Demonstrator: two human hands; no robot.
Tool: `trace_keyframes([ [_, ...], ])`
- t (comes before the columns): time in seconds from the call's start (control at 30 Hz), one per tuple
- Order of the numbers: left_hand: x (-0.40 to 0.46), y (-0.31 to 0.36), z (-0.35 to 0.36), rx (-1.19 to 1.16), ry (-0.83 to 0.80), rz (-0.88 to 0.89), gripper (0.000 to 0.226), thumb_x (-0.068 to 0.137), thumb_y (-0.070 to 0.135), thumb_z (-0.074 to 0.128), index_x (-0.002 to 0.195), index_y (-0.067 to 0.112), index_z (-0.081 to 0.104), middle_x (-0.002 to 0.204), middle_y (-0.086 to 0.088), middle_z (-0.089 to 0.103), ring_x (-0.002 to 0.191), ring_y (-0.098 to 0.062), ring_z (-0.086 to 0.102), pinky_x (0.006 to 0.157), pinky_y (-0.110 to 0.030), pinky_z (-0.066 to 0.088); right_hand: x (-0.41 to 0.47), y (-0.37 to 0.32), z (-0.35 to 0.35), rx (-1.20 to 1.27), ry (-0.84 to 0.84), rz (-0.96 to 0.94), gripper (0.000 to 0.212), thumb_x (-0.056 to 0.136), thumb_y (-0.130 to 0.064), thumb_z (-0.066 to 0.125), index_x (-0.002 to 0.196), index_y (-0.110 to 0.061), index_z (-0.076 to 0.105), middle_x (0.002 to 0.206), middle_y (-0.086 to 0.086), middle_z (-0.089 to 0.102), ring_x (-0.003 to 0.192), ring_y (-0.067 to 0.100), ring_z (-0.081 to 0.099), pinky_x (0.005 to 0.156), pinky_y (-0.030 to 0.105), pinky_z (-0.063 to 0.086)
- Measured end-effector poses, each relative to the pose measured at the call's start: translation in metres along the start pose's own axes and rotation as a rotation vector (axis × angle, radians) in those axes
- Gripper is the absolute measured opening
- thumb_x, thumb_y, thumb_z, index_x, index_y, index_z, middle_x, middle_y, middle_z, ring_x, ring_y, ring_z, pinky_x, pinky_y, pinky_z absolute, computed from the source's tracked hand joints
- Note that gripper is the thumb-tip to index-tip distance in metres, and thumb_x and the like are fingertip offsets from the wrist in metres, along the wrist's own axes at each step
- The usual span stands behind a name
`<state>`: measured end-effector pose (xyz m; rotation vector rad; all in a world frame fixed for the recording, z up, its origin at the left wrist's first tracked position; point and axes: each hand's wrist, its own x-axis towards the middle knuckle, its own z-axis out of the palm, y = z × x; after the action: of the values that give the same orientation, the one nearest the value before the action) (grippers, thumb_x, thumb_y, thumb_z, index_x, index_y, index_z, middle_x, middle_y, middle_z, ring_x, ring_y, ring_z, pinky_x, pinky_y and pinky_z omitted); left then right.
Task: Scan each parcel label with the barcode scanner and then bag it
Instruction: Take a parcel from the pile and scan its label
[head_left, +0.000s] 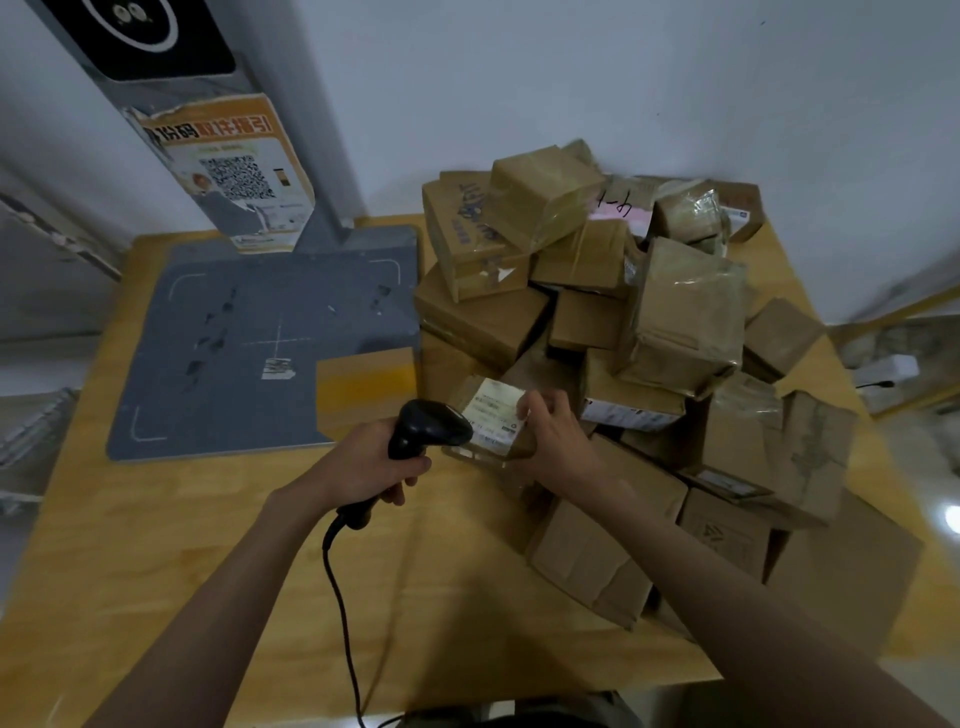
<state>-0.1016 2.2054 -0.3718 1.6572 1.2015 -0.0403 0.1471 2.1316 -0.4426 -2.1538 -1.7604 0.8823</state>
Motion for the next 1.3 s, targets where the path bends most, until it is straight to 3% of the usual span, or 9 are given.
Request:
trace_keyframes([
  [0.1,-0.005,-0.001,-0.002,0.019,0.004,0.011,0.009,0.091,0.012,0.068,0.095,0.009,0.061,0.078,-0.012,0.07,0.06,-0.028,0.071,0.055,-0.031,0.056,0.004,-0.001,0.002,-0.074,0.057,-0.019,0.072,0.076,-0.028,0.084,0.128,-0.023,0.034,0.134,0.002,0.029,0.122,0.025,0.045,0.083,0.041,0.057],
  [0.2,-0.009,-0.001,-0.003,0.063,0.014,0.028,0.009,0.091,0.012,0.068,0.094,0.009,0.06,0.071,-0.007,0.067,0.056,-0.022,0.068,0.054,-0.027,0.054,0.001,0.0,0.004,-0.062,0.011,-0.01,0.077,0.076,-0.037,0.082,0.135,-0.025,0.033,0.14,0.003,0.026,0.128,0.024,0.042,0.085,0.045,0.058],
  [0.33,-0.011,0.002,-0.003,0.116,0.022,0.058,0.01,0.091,0.013,0.068,0.092,0.017,0.058,0.066,0.0,0.063,0.051,-0.015,0.064,0.052,-0.024,0.05,-0.002,0.002,0.002,-0.034,0.005,-0.013,0.078,0.076,-0.042,0.081,0.137,-0.027,0.034,0.142,0.002,0.027,0.127,0.025,0.044,0.087,0.046,0.058],
  [0.43,-0.011,0.008,-0.002,0.139,0.038,0.085,0.019,0.091,0.015,0.067,0.089,0.029,0.055,0.069,0.002,0.063,0.051,-0.013,0.064,0.053,-0.027,0.051,-0.004,0.001,0.0,-0.002,0.036,0.028,0.091,0.073,-0.044,0.084,0.144,-0.024,0.03,0.139,0.003,0.03,0.122,0.024,0.047,0.088,0.046,0.056],
  [0.57,-0.008,0.016,0.0,0.148,0.065,0.101,0.015,0.091,0.017,0.065,0.088,0.026,0.054,0.073,-0.004,0.065,0.052,-0.016,0.067,0.056,-0.033,0.054,-0.007,0.0,0.0,-0.017,0.031,0.121,0.109,0.067,-0.054,0.085,0.15,-0.025,0.022,0.142,0.005,0.024,0.131,0.028,0.038,0.094,0.049,0.054],
  [0.8,-0.003,0.035,0.009,0.227,0.052,0.13,0.01,0.091,0.02,0.064,0.096,0.02,0.055,0.078,-0.006,0.067,0.055,-0.016,0.069,0.063,-0.043,0.058,-0.009,-0.009,0.002,-0.092,0.045,0.163,0.099,0.067,-0.049,0.086,0.14,-0.022,0.025,0.134,0.007,0.025,0.127,0.03,0.041,0.089,0.045,0.054],
  [1.13,-0.001,0.047,0.018,0.328,0.102,0.106,0.025,0.092,0.022,0.062,0.115,0.02,0.053,0.083,-0.001,0.067,0.055,-0.012,0.069,0.052,-0.025,0.054,-0.013,-0.01,0.002,-0.048,0.049,0.193,0.102,0.066,-0.051,0.087,0.141,-0.022,0.024,0.137,0.008,0.024,0.131,0.027,0.034,0.091,0.044,0.052],
  [1.3,-0.003,0.047,0.017,0.346,0.133,0.128,0.027,0.091,0.021,0.062,0.117,0.019,0.053,0.077,0.0,0.068,0.053,-0.01,0.068,0.052,-0.026,0.055,-0.022,-0.015,0.01,-0.093,0.125,0.176,0.101,0.064,-0.056,0.086,0.138,-0.02,0.027,0.13,0.004,0.026,0.123,0.021,0.034,0.083,0.038,0.055],
])
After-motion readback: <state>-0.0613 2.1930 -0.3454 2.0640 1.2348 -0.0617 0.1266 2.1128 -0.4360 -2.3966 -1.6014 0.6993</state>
